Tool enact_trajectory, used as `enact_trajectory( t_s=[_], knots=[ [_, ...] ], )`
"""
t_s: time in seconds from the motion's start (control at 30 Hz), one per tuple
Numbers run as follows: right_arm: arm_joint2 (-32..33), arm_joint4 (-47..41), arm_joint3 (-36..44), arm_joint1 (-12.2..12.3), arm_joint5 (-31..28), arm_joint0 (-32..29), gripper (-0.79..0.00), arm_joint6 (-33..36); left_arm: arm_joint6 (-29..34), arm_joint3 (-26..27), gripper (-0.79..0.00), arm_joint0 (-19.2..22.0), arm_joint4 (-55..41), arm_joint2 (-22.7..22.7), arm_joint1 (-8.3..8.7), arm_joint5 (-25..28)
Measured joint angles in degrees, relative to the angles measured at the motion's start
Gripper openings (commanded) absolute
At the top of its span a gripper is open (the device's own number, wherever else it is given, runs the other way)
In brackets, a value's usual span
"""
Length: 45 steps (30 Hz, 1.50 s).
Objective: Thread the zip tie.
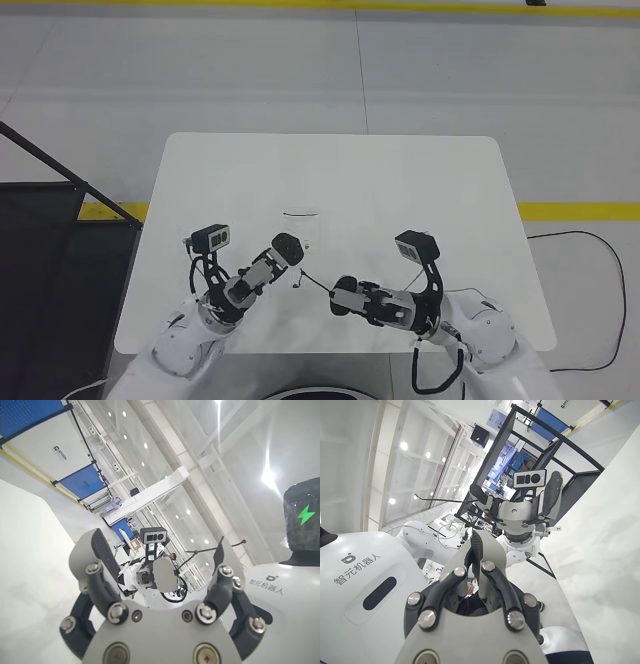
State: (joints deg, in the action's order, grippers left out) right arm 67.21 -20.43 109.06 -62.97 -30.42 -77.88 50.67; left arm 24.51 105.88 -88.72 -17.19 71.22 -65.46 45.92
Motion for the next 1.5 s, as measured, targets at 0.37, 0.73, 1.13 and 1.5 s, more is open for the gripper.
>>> enact_trajectory(
  t_s=[0.37,0.73,1.13,1.5],
  knots=[
    [-4.5,-15.0,-9.2,-0.6,-2.8,7.0,-0.785,12.7,30.5,-1.3,-0.009,2.7,-39.3,0.5,1.68,-20.3],
    [-7.0,-22.3,-14.9,-1.4,-1.2,11.6,-0.785,20.3,42.2,-4.4,-0.314,4.5,-45.8,1.1,1.51,-26.0],
    [-9.4,-20.9,-16.6,-2.2,-0.9,13.2,-0.785,20.2,42.7,-5.1,-0.517,5.8,-44.3,-0.9,0.74,-26.1],
    [-8.8,-21.8,-16.8,-2.4,-1.1,12.9,-0.785,19.7,44.9,-5.8,-0.548,6.1,-46.0,-0.5,0.34,-27.1]
  ],
)
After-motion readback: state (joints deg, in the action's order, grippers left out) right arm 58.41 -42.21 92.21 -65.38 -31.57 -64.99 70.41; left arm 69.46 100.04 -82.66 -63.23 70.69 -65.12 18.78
